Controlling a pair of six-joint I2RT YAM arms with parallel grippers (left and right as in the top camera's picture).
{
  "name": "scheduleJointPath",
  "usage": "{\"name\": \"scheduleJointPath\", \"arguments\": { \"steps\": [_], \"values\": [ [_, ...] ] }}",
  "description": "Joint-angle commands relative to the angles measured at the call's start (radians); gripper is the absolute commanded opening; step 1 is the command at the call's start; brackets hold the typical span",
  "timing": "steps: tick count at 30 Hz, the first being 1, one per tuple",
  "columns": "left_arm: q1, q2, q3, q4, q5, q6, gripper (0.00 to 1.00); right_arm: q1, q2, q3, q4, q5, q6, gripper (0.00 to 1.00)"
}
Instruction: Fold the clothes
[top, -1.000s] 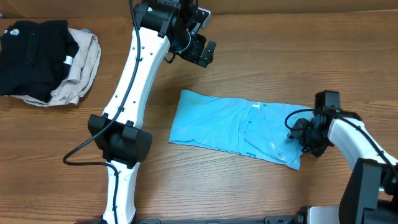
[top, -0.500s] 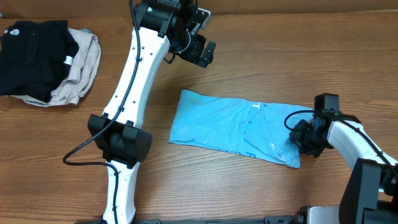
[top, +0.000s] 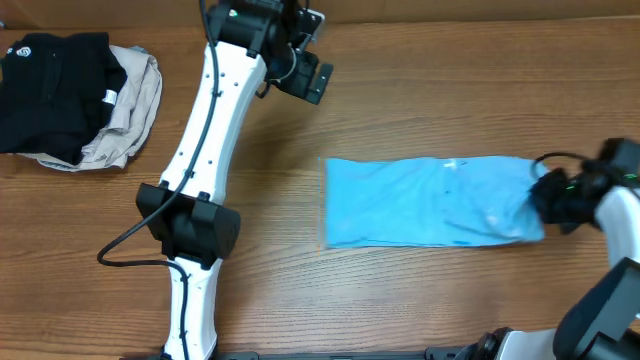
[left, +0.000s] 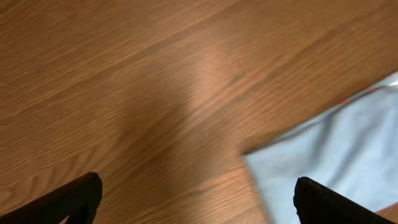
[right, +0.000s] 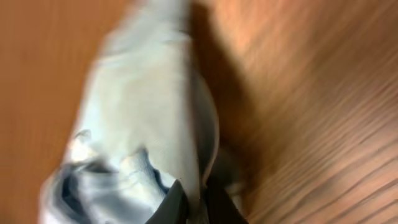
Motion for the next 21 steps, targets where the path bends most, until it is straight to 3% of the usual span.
{"name": "scheduleJointPath", "arguments": {
  "steps": [1, 10, 21],
  "values": [
    [0.061, -0.01, 0.006, 0.006, -0.04, -0.039, 1.0, -0.044, -0.001, 0.103, -0.032, -0.081, -0.15, 0.07],
    [0.194, -0.01, 0.006, 0.008, -0.051, -0.08, 1.0, 0.069, -0.001, 0.263, -0.175, -0.166, -0.306, 0.06],
    [0.278, -0.01, 0.006, 0.006, -0.051, -0.079, 1.0, 0.524, -0.001, 0.306, -0.256, -0.173, -0.293, 0.06]
  ]
}}
